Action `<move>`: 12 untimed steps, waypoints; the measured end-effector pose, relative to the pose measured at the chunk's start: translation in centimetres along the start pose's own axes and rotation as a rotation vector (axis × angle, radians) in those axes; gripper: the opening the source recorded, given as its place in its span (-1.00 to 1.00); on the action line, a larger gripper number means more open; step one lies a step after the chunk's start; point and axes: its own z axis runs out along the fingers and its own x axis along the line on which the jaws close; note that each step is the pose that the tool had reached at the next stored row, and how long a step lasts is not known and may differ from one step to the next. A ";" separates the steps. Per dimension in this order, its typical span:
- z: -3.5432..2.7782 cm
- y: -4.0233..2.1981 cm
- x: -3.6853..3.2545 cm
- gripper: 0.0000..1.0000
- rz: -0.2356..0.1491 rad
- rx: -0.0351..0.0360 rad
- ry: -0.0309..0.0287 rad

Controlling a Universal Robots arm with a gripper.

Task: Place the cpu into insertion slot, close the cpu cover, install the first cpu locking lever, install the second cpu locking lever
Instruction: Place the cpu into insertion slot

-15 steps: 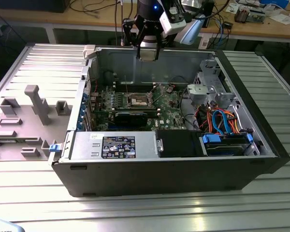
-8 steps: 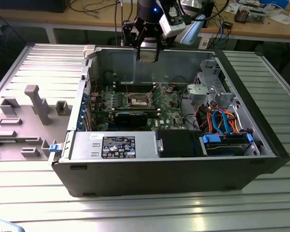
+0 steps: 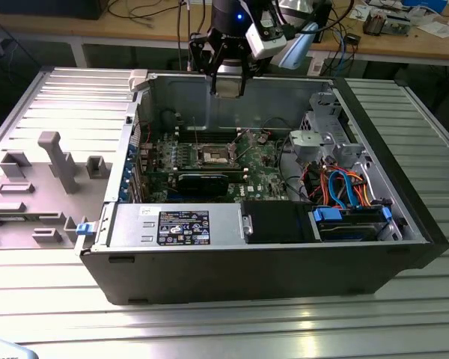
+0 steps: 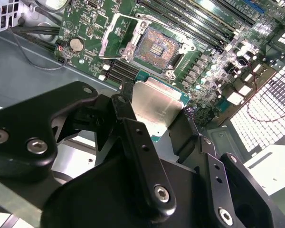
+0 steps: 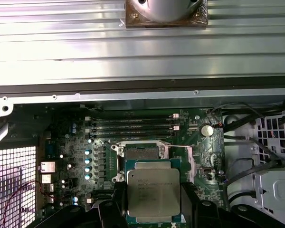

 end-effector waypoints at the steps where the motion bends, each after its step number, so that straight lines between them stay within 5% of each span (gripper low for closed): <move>1: 0.02 0.00 0.00 0.09 0.000 0.0000 0.0000; 12: 0.19 -0.02 0.00 0.09 0.005 -0.0004 -0.0005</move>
